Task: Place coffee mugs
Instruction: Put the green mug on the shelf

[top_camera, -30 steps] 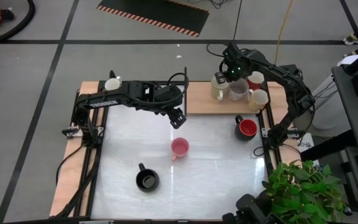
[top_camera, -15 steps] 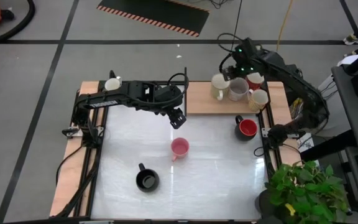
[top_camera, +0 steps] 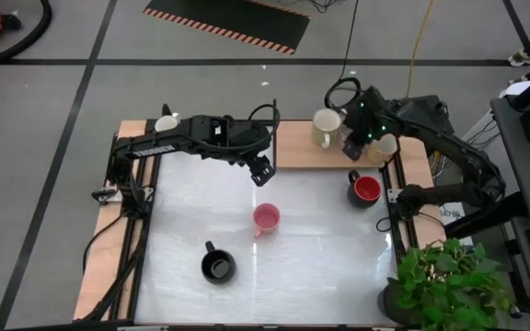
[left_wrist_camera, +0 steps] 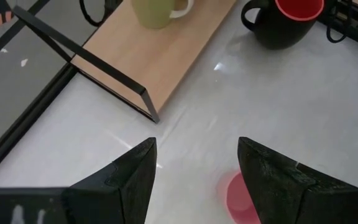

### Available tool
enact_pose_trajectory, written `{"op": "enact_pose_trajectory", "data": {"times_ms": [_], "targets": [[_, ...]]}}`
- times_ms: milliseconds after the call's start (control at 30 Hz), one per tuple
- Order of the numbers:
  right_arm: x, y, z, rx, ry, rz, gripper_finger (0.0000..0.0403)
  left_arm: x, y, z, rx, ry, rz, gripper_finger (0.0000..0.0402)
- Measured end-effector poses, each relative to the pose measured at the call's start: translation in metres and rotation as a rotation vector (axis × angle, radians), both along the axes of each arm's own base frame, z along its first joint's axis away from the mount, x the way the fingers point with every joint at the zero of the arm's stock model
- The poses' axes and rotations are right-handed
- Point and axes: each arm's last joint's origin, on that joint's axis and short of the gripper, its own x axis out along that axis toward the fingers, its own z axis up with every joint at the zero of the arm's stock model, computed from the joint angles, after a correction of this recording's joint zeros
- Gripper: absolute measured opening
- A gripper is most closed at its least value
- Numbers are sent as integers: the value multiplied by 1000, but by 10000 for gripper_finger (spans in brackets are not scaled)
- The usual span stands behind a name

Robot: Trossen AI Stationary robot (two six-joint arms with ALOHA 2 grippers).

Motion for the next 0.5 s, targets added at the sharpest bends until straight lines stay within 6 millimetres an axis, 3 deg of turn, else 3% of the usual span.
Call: {"op": "enact_pose_trajectory", "data": {"times_ms": [233,500], "targets": [[-2,1,-35,65,130,-36,4,4,0,3,2,-50,3,227],[0,-7,-50,-17,274,-4,1,12,1,10,-4,-165,21,227]]}}
